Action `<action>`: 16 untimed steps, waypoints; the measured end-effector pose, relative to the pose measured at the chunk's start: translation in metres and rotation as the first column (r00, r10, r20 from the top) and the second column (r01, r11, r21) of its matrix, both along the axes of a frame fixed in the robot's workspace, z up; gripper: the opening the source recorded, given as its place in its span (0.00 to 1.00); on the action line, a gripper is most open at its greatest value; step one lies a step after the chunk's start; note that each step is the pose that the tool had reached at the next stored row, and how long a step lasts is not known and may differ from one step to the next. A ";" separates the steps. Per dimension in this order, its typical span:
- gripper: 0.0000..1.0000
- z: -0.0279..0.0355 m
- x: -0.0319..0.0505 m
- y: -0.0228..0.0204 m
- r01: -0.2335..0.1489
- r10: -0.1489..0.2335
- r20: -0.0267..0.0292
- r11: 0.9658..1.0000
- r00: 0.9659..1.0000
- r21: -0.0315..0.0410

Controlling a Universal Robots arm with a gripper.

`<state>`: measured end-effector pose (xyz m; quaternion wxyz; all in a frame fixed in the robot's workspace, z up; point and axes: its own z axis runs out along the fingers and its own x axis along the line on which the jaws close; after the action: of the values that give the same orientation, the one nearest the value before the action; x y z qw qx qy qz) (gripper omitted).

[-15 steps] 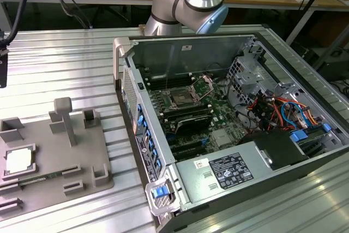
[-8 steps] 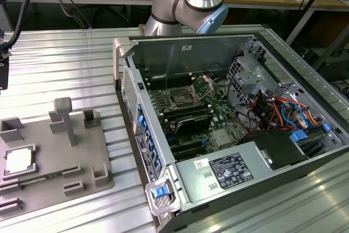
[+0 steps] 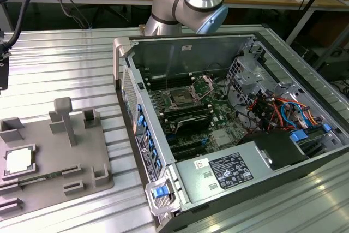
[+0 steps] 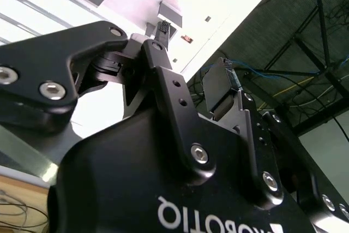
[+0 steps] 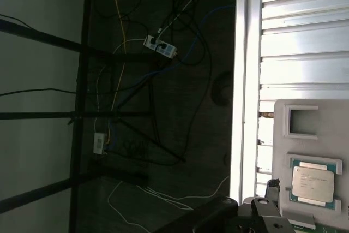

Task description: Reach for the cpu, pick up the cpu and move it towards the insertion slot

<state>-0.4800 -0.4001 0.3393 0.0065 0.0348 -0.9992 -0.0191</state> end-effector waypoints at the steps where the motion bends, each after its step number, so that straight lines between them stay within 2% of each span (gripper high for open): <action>1: 0.53 -0.0005 0.0000 0.0000 0.000 0.000 0.000 1.000 1.000 0.000; 7: 0.53 -0.0123 0.0000 0.0000 0.000 0.000 0.000 1.000 1.000 0.000; 16: 0.53 -0.0243 0.0000 -0.0004 0.000 0.000 0.000 1.000 1.000 0.000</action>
<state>-0.4800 -0.4006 0.3150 0.0065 0.0348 -0.9992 -0.0191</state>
